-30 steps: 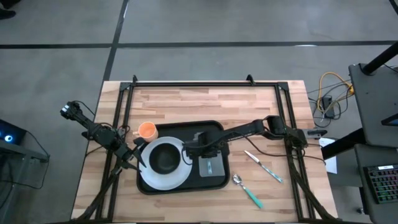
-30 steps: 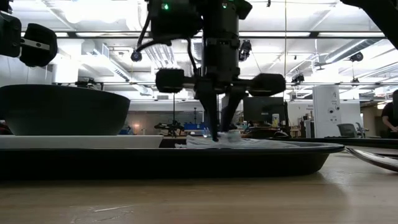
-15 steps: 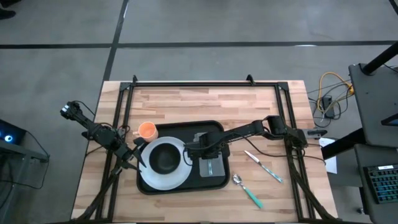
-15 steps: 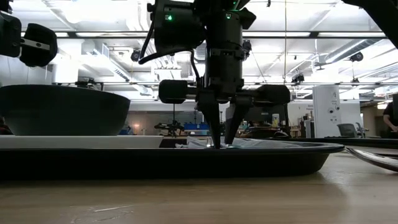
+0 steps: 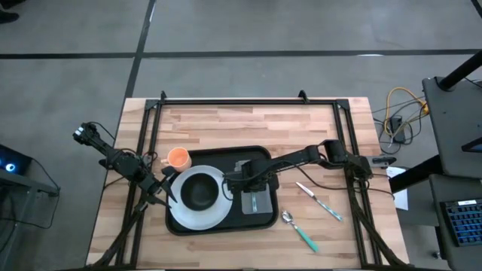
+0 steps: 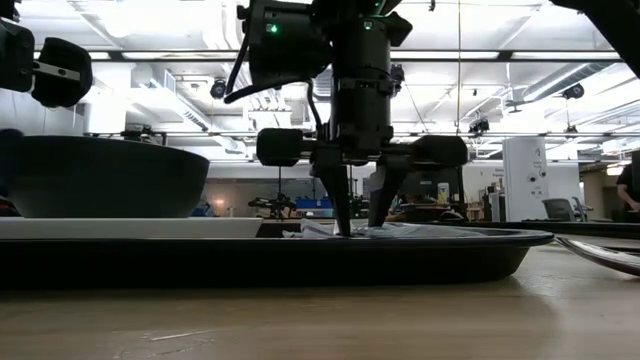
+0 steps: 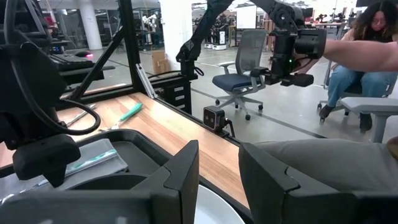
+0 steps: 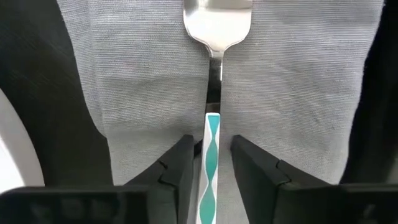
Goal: Set up tray
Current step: Put the white patterned fork on the gray napkin to the right of the white plate, then put the green spoon on the gray napkin to the left of the white patterned fork
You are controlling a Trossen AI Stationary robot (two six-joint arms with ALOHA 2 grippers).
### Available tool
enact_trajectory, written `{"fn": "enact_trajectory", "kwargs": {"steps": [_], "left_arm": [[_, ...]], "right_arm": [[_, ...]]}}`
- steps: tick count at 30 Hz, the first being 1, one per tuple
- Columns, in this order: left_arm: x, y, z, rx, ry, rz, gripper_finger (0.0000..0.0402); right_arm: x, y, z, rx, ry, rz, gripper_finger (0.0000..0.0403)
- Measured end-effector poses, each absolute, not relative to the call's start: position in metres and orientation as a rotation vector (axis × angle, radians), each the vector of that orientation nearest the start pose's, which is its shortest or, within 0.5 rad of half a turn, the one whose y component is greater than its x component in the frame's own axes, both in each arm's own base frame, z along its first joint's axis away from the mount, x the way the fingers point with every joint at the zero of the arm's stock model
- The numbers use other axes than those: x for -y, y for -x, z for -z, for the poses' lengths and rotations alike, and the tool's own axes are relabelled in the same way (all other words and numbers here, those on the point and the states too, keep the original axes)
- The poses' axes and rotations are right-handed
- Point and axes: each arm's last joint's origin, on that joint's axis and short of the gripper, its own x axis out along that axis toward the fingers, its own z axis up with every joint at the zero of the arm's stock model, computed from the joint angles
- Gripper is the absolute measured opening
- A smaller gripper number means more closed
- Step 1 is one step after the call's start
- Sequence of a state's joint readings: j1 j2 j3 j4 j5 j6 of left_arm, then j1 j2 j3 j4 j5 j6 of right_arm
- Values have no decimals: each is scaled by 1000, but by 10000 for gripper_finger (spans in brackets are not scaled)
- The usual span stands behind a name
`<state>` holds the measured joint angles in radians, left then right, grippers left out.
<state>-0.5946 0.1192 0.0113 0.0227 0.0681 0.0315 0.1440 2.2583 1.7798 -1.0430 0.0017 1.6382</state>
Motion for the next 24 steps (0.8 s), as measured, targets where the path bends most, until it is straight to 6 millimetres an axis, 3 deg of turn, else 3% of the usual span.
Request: {"fn": "enact_trajectory", "kwargs": {"steps": [16, 24], "left_arm": [[60, -85, -160, -74, -53, 664, 96], [60, -85, -160, -74, -53, 664, 96]], "right_arm": [[-62, -433, -194, -1121, -1143, 1000, 102], [-80, -438, -213, -1124, -1026, 835, 93]]}}
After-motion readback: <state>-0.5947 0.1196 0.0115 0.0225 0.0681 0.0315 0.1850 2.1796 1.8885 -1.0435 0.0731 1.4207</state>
